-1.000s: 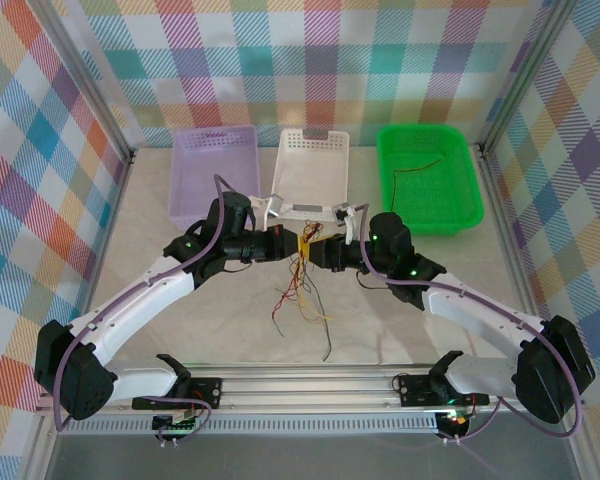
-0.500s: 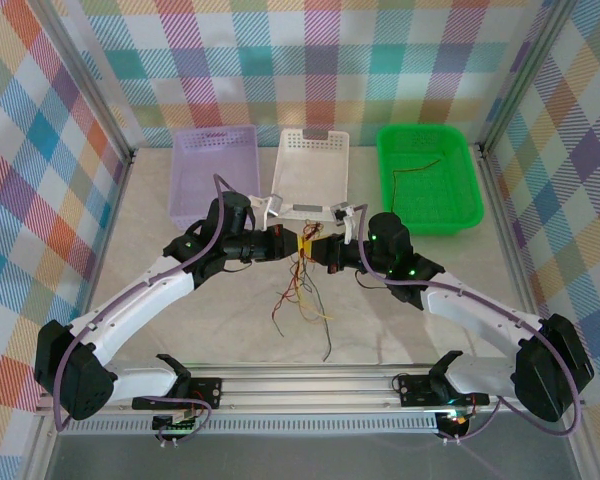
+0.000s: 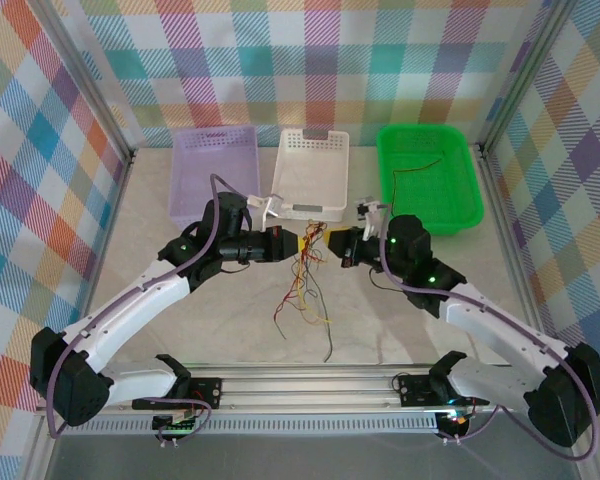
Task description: Untangle the cables
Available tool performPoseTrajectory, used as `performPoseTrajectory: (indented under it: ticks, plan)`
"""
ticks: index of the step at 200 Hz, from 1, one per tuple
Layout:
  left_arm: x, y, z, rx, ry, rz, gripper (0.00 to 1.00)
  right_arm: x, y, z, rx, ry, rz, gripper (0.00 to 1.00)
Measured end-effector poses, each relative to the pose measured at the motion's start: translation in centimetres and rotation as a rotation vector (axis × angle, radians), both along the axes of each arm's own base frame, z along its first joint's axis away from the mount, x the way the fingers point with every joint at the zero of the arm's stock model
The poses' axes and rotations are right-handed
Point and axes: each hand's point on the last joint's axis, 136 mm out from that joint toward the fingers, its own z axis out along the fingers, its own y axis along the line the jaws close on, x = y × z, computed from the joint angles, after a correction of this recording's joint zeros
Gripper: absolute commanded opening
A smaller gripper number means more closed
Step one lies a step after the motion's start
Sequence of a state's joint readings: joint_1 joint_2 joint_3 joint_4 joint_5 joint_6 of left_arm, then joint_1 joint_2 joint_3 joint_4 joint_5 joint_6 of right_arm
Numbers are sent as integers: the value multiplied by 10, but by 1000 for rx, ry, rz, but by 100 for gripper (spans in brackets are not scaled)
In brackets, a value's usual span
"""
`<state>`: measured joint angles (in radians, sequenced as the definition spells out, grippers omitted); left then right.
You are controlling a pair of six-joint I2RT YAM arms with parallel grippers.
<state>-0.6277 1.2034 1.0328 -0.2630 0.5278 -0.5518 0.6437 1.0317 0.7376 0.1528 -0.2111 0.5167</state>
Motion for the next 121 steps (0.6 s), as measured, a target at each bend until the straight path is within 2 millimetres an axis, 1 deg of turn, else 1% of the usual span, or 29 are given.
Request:
performPoseTrajectory:
  ticks: [19, 35, 39, 62, 68, 78, 87, 93, 108, 121]
  plan:
    - [-1, 0, 0, 1, -4, -5, 0, 3, -16, 4, 9, -11, -46, 0]
    - [-1, 0, 0, 2, -8, -8, 0, 3, -21, 4, 14, -9, -51, 0]
    - [-1, 0, 0, 2, -8, -9, 0, 3, -21, 4, 17, -6, -46, 4]
    - [-2, -2, 0, 3, -13, -19, 0, -2, -12, -4, 29, 44, 11, 33]
    - [-3, -2, 1, 2, -14, -22, 0, -1, -9, -9, 29, 62, 23, 39]
    - [-5, -3, 0, 3, -14, -30, 0, 0, -4, -16, 23, 87, 40, 46]
    - [-7, -4, 1, 5, -16, -36, 0, 2, -1, -22, 22, 115, 51, 51]
    - [-7, -5, 1, 5, -16, -39, 0, 3, 2, -25, 21, 130, 60, 53]
    - [-10, -6, 2, 9, -20, -50, 0, 6, 9, -29, 25, 157, 79, 54]
    - [-12, -7, 2, 15, -24, -59, 0, 9, 14, -27, 32, 163, 93, 54]
